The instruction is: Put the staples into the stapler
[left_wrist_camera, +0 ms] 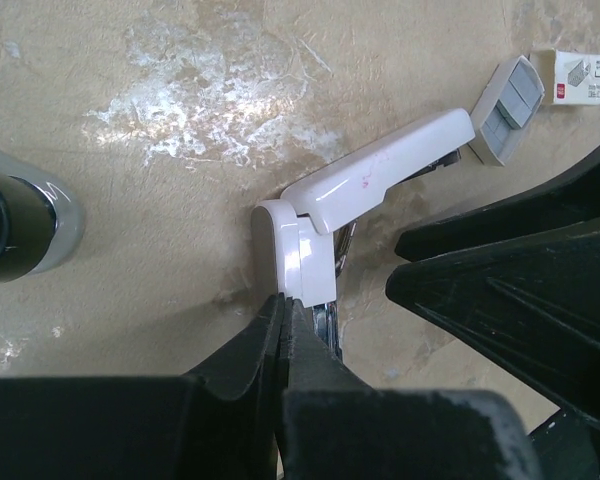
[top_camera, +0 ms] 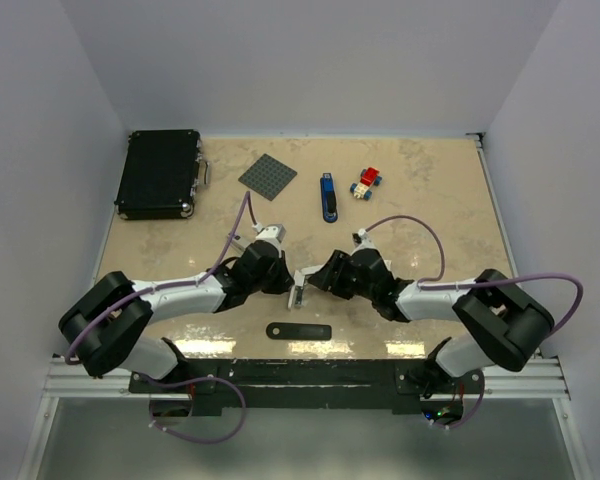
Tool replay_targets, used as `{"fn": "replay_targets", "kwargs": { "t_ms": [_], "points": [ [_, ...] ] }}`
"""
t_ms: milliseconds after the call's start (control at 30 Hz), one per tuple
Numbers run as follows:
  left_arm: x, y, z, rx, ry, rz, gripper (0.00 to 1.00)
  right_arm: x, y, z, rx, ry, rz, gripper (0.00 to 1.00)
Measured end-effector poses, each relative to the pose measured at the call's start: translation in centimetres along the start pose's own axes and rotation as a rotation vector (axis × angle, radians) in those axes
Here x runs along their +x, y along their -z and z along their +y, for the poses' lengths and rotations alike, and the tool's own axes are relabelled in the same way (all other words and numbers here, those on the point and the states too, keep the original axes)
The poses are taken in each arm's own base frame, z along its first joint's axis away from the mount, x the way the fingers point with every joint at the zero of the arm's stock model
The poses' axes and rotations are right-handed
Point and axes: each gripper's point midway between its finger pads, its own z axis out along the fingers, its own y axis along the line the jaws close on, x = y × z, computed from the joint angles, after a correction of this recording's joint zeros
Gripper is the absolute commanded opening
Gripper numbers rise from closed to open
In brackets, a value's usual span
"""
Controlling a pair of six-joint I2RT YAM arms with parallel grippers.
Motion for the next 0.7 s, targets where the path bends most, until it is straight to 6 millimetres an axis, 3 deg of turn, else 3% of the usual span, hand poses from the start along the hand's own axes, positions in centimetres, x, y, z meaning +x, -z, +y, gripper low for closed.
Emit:
{"fn": "replay_targets", "kwargs": {
  "t_ms": [367,700],
  "points": [
    [0.1,0.0,-0.2,0.014,0.033,-0.003,0.00,0.6,-1.3,-0.5,-0.048,-0.177,-0.027,0.42],
    [0.3,0.0,-0.4,0.021,0.047,0.003,0.00,0.2,-2.4,-0.1,-0.127,-0.321,-0.069,0.40]
  ]
}}
